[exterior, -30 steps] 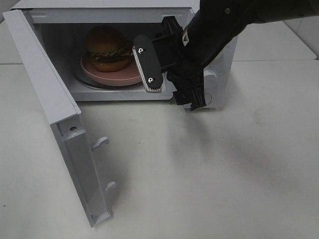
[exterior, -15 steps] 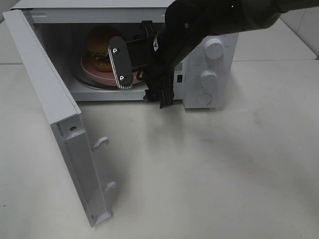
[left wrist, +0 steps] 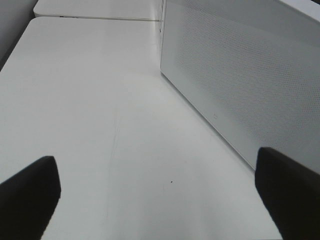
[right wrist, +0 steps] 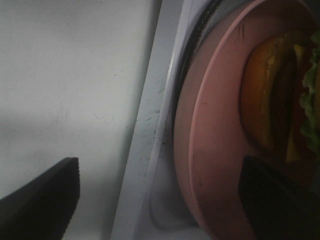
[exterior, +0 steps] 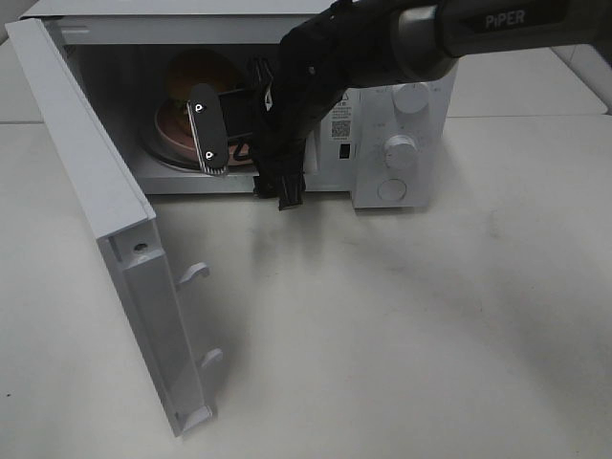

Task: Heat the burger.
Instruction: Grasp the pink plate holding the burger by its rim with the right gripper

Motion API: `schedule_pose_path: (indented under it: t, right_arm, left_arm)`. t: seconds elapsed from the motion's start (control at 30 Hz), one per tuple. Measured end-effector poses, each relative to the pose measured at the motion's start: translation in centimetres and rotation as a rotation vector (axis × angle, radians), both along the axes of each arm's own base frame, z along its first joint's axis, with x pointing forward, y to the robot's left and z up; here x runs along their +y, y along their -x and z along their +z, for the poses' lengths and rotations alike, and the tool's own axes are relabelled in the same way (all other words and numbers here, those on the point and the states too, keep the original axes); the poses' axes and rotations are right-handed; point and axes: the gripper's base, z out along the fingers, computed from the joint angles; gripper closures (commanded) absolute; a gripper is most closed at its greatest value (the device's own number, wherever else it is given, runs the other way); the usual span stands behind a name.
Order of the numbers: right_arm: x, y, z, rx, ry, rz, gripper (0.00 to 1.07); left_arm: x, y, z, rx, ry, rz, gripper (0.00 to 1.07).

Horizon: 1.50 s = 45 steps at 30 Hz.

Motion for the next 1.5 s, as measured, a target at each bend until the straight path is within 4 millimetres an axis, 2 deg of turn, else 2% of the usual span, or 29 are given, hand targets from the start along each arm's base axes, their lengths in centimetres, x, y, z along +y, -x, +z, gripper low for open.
schedule_pose_path:
  t: [0.33,0.67,0.73,0.77,0.8,0.83,0.87,0.9,0.93,0.97,1.0,1.03,1.07,1.5]
  right_arm:
    - [1.6,-2.3,-1.2,0.022,0.022,-0.023,0.26]
    - [2.6,-3.8,-2.2,0.036,-0.003,-0.066,0.29]
    - [2.7,-3.9,-2.7,0.056,-0.011,-0.085,0.36]
    - [2.7,-3.9,-2.7,0.056,-0.011,-0.085,0.36]
    - [2.6,-4.1,-2.6,0.066,-0.026,-0.098,0.43]
    - [2.6,-4.1,-2.6,0.066,-0.026,-0.098,0.43]
    - [2.5,-4.1,-2.7,0.068,-0.026,-0.101,0.49]
    - [2.4,-4.1,-2.7,0.070,-0.024,-0.103,0.63]
    - [2.4,-4.1,-2.7,0.070,-0.024,-0.103,0.63]
    - [2.3,-4.1,-2.7,0.077,-0.019,-0.106,0.82]
    - [2.3,-4.1,-2.7,0.077,-0.019,-0.106,0.82]
    - [2.3,-4.1,-2.8,0.084,-0.012,-0.109,0.92]
    - [2.2,-4.1,-2.8,0.087,-0.008,-0.110,1.07]
    - [2.1,-3.7,-1.8,0.118,-0.015,-0.122,1.07]
  left_arm:
    - [0.0,0.0,0.0,0.000,0.000,0.000,0.09]
    - [0.0,0.0,0.0,0.000,0.000,0.000,0.09]
    - [0.0,0.0,0.0,0.000,0.000,0.000,0.09]
    - [0.0,0.0,0.0,0.000,0.000,0.000,0.09]
    - [0.0,0.0,0.0,0.000,0.000,0.000,0.09]
    - [0.0,0.0,0.0,0.000,0.000,0.000,0.09]
    - [0.0,0.0,0.0,0.000,0.000,0.000,0.09]
    - [0.0,0.0,0.0,0.000,0.000,0.000,0.09]
    - [0.0,0.0,0.0,0.000,0.000,0.000,0.09]
    - [0.0,0.0,0.0,0.000,0.000,0.000,0.09]
    - [0.0,0.0,0.0,0.000,0.000,0.000,0.09]
    - [0.0,0.0,0.0,0.000,0.000,0.000,0.09]
    - [0.0,0.0,0.0,0.000,0.000,0.000,0.09]
    - [0.0,0.0,0.0,0.000,0.000,0.000,0.09]
